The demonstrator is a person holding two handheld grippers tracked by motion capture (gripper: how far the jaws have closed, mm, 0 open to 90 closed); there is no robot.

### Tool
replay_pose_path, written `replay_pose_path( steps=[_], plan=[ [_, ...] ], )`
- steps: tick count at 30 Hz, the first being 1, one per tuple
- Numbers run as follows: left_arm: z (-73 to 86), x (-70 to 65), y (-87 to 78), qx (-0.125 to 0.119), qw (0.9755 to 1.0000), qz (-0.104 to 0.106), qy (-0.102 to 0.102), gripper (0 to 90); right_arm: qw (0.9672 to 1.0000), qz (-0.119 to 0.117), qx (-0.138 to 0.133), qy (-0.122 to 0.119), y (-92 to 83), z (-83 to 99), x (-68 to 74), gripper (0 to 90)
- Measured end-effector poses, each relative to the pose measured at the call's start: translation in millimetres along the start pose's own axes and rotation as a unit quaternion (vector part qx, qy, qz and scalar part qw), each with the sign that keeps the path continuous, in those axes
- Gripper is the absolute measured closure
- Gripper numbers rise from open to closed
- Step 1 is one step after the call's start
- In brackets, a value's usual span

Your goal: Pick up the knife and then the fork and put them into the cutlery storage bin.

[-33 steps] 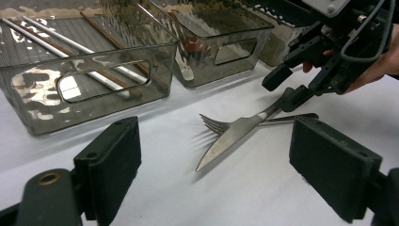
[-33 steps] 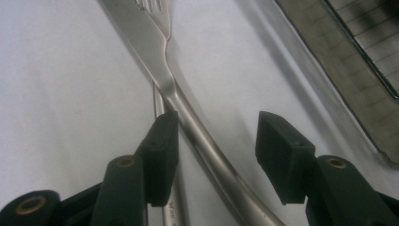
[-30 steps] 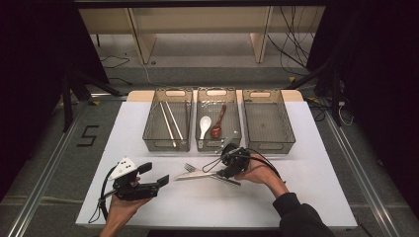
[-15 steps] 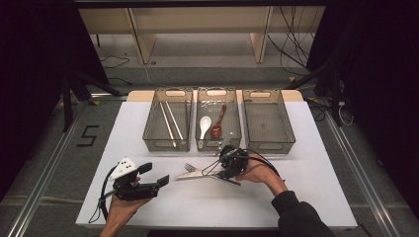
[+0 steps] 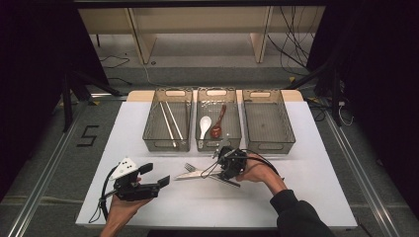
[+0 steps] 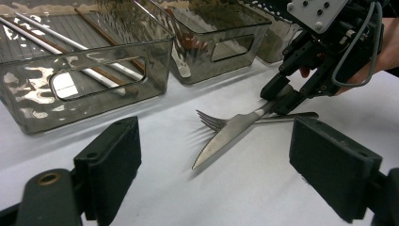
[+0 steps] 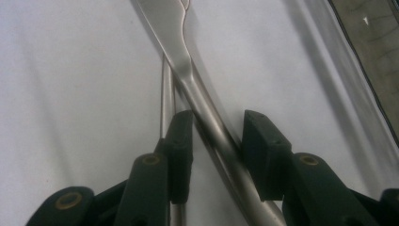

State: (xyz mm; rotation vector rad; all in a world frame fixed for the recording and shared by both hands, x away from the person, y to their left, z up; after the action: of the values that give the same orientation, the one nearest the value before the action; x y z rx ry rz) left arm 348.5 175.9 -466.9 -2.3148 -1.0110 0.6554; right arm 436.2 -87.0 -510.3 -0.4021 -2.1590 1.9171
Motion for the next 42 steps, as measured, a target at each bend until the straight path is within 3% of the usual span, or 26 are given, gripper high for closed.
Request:
replay_pose_path(
  steps=[11,22,26,42],
  plan=[
    [0.4,0.0,0.1,0.0,1.0,-0.001,0.0,16.9,0.9999,0.011,0.01,0.001,-0.7,-1.4,6.8,68.1],
    [0.3,-0.3,0.2,0.0,1.0,-0.002,0.0,16.9,0.9981,0.024,0.042,-0.039,-2.0,-3.1,16.8,75.3],
    [0.4,-0.1,0.0,-0.001,1.0,-0.002,0.0,16.9,0.9978,0.025,0.047,-0.04,-2.4,-3.3,20.2,79.0],
    [0.4,0.2,0.2,0.0,1.0,-0.004,0.0,17.0,0.9976,0.024,0.048,-0.042,-2.9,-3.9,20.7,80.0]
  ],
)
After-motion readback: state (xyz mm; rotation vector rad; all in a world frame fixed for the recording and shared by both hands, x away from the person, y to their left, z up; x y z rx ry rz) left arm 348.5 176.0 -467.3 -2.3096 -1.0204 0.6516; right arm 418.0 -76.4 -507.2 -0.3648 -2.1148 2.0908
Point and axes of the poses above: each handheld gripper's, and its own axes: y roughly forward along the jaws, z roughly out of its underside, x roughly to its left, the point moved 5 cm from there along y, roughly forward along the jaws, and after that the axes turned 14 degrees about x, right-handed, at the moved point
